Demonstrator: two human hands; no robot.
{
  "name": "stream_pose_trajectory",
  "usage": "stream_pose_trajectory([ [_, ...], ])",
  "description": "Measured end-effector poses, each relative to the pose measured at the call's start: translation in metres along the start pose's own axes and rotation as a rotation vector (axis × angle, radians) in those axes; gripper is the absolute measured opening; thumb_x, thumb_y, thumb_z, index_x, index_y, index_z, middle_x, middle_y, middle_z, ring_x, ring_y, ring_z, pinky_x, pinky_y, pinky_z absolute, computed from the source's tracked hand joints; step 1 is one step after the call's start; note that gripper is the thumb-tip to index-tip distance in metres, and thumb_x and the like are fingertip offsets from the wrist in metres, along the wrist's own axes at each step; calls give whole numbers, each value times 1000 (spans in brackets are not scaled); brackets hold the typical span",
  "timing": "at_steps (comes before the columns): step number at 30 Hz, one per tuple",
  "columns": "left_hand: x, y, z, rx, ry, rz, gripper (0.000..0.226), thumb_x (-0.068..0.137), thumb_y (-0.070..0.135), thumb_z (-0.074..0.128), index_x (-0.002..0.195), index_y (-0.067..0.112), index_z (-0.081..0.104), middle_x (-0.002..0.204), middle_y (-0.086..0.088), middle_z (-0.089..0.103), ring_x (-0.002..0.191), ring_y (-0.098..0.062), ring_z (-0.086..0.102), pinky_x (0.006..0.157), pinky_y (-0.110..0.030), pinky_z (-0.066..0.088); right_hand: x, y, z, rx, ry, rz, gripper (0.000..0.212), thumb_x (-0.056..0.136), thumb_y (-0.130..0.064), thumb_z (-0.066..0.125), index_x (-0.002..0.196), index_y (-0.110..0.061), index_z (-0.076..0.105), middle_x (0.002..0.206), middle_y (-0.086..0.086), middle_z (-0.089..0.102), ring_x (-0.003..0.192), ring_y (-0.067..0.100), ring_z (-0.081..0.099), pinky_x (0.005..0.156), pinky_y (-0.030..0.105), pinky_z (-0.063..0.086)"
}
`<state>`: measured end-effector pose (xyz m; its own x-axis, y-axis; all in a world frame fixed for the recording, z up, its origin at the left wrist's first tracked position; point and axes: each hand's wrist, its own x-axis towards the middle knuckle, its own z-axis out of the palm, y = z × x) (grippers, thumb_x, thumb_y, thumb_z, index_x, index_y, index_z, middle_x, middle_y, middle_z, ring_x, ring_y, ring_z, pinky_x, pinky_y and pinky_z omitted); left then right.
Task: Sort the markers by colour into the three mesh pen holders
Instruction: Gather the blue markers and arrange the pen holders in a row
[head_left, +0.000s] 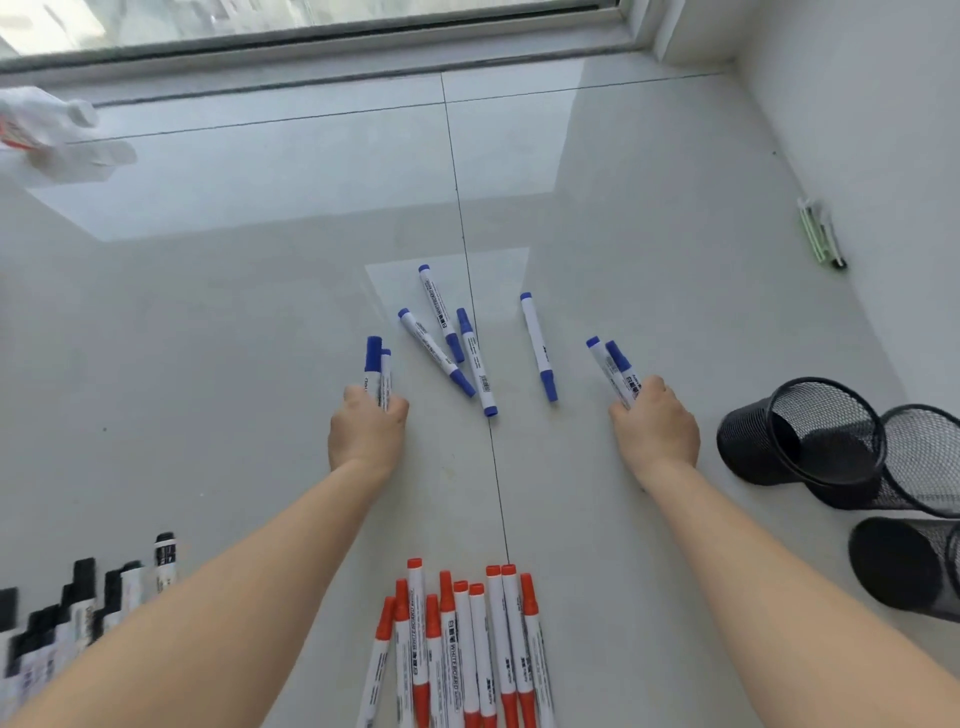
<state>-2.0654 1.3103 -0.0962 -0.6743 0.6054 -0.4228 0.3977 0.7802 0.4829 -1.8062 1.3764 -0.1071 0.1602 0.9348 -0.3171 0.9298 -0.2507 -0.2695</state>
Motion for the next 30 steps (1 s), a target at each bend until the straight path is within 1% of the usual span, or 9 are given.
stream_pose_trajectory([
  [5,-73,10,19,-250,-191,106,11,89,22,49,92,16,41,83,-2,53,67,-13,60,50,-32,51,-39,19,-6,225,-37,51,17,89,-15,44,101,-4,40,98,21,59,77,35,54,66,38,40],
  [7,-103,16,32,-289,-297,153,8,89,19,49,89,19,41,83,-2,54,65,-13,57,51,-27,47,-60,31,-8,270,-66,48,21,89,-13,44,109,-7,38,97,21,61,81,38,57,68,39,45],
  [9,-133,20,46,-295,-388,175,8,88,18,49,85,20,41,78,-4,52,64,-16,51,52,-28,44,-84,47,-6,265,-58,43,30,89,-12,45,118,-9,38,101,19,61,81,36,55,65,36,40],
  [12,-178,18,71,-245,-487,134,6,89,25,49,86,23,44,76,-1,52,59,-13,48,41,-19,40,-117,73,0,212,-25,74,36,89,-15,46,124,-14,38,109,13,60,82,34,55,64,33,35],
  [17,-229,2,105,57,-498,136,18,86,34,50,97,19,49,89,-3,56,73,-19,57,61,-34,53,-155,107,15,47,-25,67,37,92,-20,45,128,-14,39,117,5,52,97,22,53,69,30,41],
  [23,-244,4,115,59,-457,18,24,88,33,53,101,14,50,91,-7,59,72,-22,62,67,-41,58,-172,118,25,47,-7,38,44,92,-23,47,134,-15,36,119,5,45,98,18,45,72,24,40],
  [27,-243,6,113,-25,-484,-37,23,88,25,57,107,16,48,103,-4,57,76,-15,60,56,-28,53,-175,116,25,44,-5,-39,55,93,-32,43,142,-15,27,131,5,41,110,18,40,87,26,41],
  [28,-242,5,111,-18,-481,-33,27,88,23,58,111,16,47,107,-3,54,79,-12,57,53,-22,48,-176,116,26,6,-12,-53,59,93,-35,41,145,-15,21,137,5,37,117,20,37,95,28,38],
  [30,-238,2,107,-5,-474,-20,34,88,20,57,120,15,45,114,-2,51,87,-12,53,61,-19,42,-178,117,28,-44,-47,-67,66,95,-40,34,148,-17,4,152,5,19,136,22,21,112,32,22],
])
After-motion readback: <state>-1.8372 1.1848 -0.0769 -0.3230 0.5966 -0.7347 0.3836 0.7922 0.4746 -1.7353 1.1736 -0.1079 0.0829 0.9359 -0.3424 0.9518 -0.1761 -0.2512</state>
